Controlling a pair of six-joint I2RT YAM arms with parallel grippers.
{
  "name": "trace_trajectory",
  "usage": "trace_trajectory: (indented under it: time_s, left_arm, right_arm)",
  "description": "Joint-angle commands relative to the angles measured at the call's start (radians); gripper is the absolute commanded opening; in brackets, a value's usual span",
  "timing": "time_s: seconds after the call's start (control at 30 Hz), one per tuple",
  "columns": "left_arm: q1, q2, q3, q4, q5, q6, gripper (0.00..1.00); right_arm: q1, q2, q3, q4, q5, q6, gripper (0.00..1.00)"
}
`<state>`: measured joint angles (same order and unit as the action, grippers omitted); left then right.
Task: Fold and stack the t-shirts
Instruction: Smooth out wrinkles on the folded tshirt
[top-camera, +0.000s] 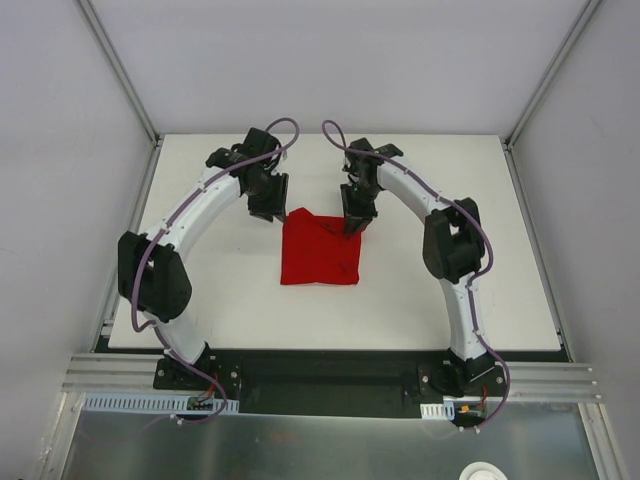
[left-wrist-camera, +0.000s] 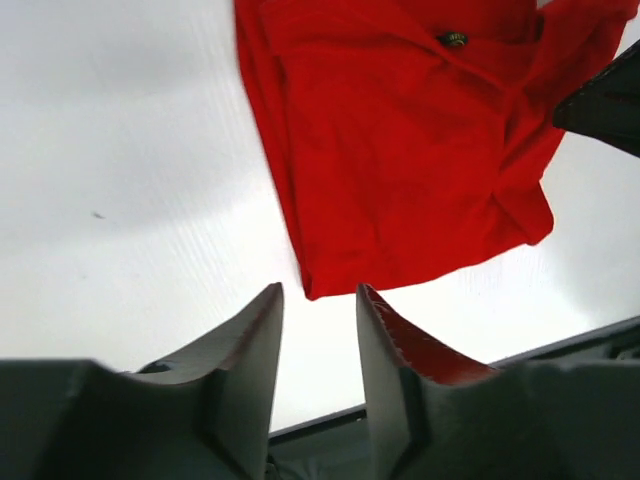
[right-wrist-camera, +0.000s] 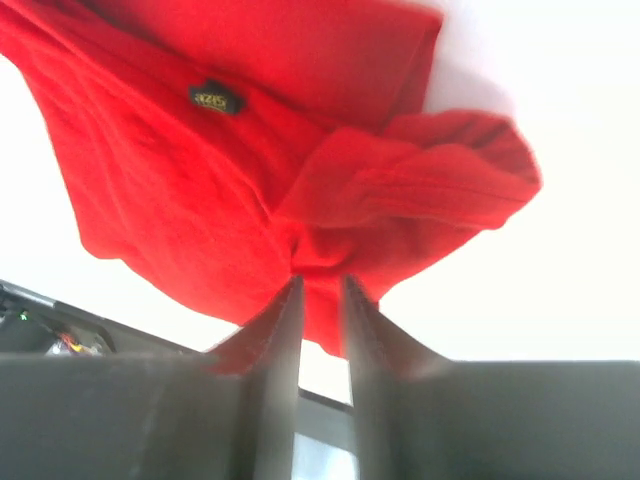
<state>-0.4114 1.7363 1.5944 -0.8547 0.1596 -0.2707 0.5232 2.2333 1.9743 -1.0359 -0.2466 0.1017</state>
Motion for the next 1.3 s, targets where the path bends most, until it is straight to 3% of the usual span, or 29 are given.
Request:
trace_trajectory:
  time_s: [0.0, 0.03, 0.13, 0.23, 0.43, 0.5, 0.63, 0.9, 0.97, 1.03, 1.1, 1.2, 1.27]
  left_arm:
    - [0.000, -0.153, 0.018, 0.000, -0.120, 0.016, 0.37]
    - [0.000, -0.161, 0.027, -0.003, -0.144, 0.014, 0.38]
    - [0.002, -0.179, 0.038, -0.006, -0.155, 0.002, 0.42]
    - [0.002, -0.173, 0.050, -0.014, -0.155, -0.007, 0.43]
    - [0.002, -0.155, 0.062, -0.017, -0.149, -0.004, 0.44]
    - [0.002, -0.146, 0.062, -0.018, -0.144, -0.004, 0.44]
    - [0.002, -0.142, 0.061, -0.018, -0.137, -0.015, 0.44]
    - [0.002, -0.133, 0.047, -0.024, -0.135, -0.019, 0.44]
    - [0.002, -0.133, 0.045, -0.023, -0.137, -0.022, 0.44]
    - [0.000, -0.130, 0.049, -0.026, -0.137, -0.021, 0.44]
    - [0.002, -0.129, 0.047, -0.026, -0.137, -0.021, 0.44]
    - [0.002, -0.127, 0.049, -0.026, -0.138, -0.021, 0.44]
    - [0.002, -0.129, 0.044, -0.026, -0.137, -0.024, 0.44]
  right_arm:
    - [-0.029, -0.081, 0.064, -0.009, 0.023, -0.040, 0.28]
    - [-0.031, -0.078, 0.070, -0.007, 0.020, -0.045, 0.37]
    - [-0.051, -0.060, 0.107, -0.023, -0.005, -0.045, 0.49]
    - [-0.054, -0.047, 0.123, -0.027, -0.017, -0.040, 0.55]
    - [-0.052, -0.049, 0.129, -0.006, -0.059, -0.031, 0.54]
    - [-0.054, -0.040, 0.146, -0.010, -0.065, -0.030, 0.51]
    - [-0.052, -0.024, 0.152, -0.027, -0.077, -0.034, 0.01]
    - [-0.048, -0.001, 0.107, -0.052, -0.074, -0.039, 0.01]
    - [-0.046, 0.002, 0.107, -0.052, -0.086, -0.033, 0.07]
    - [-0.046, 0.002, 0.115, -0.061, -0.092, -0.033, 0.26]
    - [-0.043, 0.000, 0.129, -0.059, -0.085, -0.027, 0.27]
    - [-0.042, 0.015, 0.153, -0.075, -0.092, -0.027, 0.42]
    - [-0.034, 0.035, 0.182, -0.101, -0.091, -0.033, 0.43]
